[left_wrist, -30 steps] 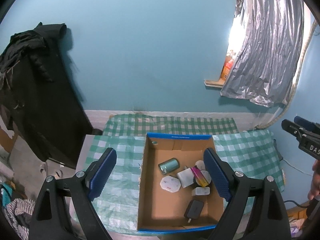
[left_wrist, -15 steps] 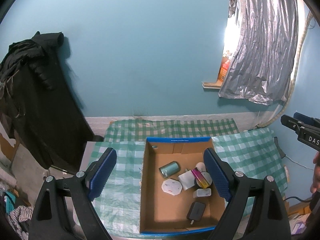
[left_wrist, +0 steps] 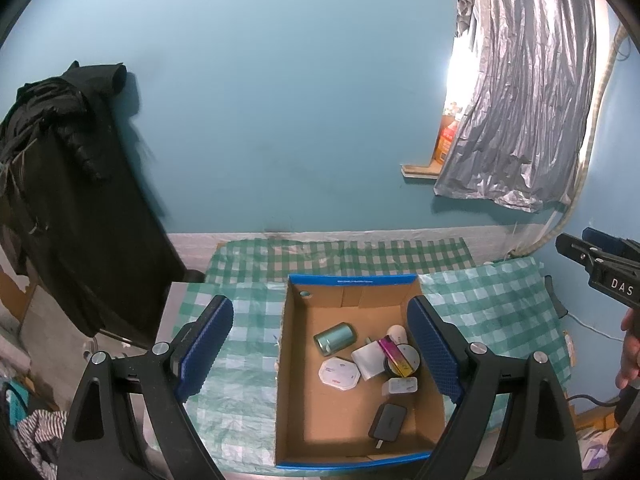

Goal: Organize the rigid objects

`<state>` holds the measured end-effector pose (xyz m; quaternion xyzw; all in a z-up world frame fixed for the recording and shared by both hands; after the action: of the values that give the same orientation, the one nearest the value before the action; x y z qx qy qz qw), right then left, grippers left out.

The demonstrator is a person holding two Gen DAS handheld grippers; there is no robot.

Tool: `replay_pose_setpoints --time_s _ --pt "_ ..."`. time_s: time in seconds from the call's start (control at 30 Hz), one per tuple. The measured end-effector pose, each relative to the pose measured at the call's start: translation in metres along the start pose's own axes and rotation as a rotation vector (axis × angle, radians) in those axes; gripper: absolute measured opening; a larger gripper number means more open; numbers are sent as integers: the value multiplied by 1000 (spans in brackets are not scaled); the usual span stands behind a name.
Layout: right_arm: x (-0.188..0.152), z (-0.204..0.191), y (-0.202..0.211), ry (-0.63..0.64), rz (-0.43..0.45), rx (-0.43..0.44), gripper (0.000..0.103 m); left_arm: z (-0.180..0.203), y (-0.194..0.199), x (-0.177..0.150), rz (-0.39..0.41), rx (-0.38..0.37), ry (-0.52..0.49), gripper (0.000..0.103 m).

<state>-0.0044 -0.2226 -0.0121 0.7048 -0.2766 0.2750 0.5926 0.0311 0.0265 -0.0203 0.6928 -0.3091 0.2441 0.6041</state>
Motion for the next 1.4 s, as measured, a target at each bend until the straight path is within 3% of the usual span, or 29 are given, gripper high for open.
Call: replay_pose_setpoints --time_s 1.4 --pt "-6 -4 -1 19 -22 4 67 -2 1 -6 -17 85 -43 93"
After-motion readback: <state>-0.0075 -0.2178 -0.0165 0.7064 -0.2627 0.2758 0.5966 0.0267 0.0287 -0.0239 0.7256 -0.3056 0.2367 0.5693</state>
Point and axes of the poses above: each gripper's, at about its wrist camera, not at the fingertips, and y roughly against the way its jaws point, z to its right, x to its top, the point moved 7 cm from there along -y, roughly the way its jaws point, and after that the axes turned 14 degrees about x, right-handed, at the moved point
